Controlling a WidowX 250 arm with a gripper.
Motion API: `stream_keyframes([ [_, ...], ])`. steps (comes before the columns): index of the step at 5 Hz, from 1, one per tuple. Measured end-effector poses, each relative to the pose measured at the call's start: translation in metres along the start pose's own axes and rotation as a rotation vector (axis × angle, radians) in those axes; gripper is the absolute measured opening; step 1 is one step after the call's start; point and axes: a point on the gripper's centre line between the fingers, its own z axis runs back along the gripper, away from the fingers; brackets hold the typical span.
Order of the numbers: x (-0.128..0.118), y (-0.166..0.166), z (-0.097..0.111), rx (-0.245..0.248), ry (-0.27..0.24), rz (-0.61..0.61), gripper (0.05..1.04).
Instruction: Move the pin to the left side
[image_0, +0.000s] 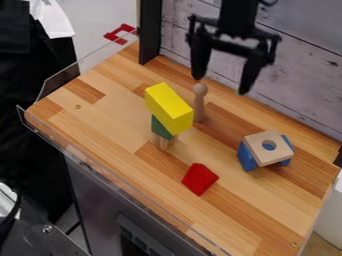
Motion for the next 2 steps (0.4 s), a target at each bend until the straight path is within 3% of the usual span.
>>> stream_keyframes([
  [2,-0.0117,-0.0221,-0.0155,0.042,0.009,-0.066,1.0],
])
